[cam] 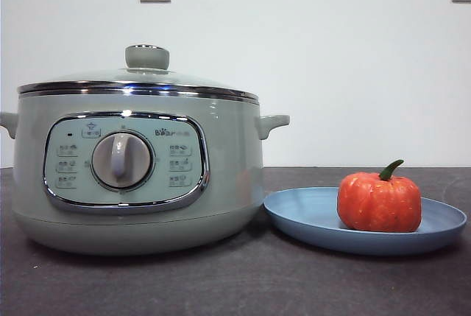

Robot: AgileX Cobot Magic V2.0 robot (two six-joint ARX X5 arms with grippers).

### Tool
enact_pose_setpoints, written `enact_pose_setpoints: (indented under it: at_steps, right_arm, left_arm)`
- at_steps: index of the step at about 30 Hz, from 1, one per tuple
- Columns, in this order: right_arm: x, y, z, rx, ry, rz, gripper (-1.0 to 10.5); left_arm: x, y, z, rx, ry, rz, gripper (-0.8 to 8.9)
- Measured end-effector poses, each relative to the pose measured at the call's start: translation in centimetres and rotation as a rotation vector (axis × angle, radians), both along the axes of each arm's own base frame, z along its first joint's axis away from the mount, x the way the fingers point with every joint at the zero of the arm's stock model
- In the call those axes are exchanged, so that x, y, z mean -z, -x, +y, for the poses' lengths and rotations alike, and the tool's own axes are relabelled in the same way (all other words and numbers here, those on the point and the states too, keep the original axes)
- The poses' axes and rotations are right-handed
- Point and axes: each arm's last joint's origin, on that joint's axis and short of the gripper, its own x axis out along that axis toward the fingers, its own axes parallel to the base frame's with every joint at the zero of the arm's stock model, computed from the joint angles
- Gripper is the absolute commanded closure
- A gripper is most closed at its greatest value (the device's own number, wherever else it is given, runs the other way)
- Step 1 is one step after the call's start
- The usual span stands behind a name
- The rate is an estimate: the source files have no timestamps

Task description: Take the pumpkin out from the steamer,put the pumpkin in the blue plate,close the lid

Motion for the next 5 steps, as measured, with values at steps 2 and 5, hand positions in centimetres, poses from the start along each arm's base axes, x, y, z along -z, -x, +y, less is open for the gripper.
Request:
enact_pose_setpoints:
  at_steps: [2, 5]
  right_arm:
    - [-0.01, 0.0, 0.0, 0.0, 0.0, 0.0, 9.5]
    - [-0.01, 0.0, 0.0, 0.0, 0.0, 0.0, 9.5]
  left_arm:
    - [0.0, 0.0, 0.0, 0.0, 0.0, 0.0, 8.17]
    - [0.0, 0.0, 0.0, 0.0, 0.0, 0.0, 8.17]
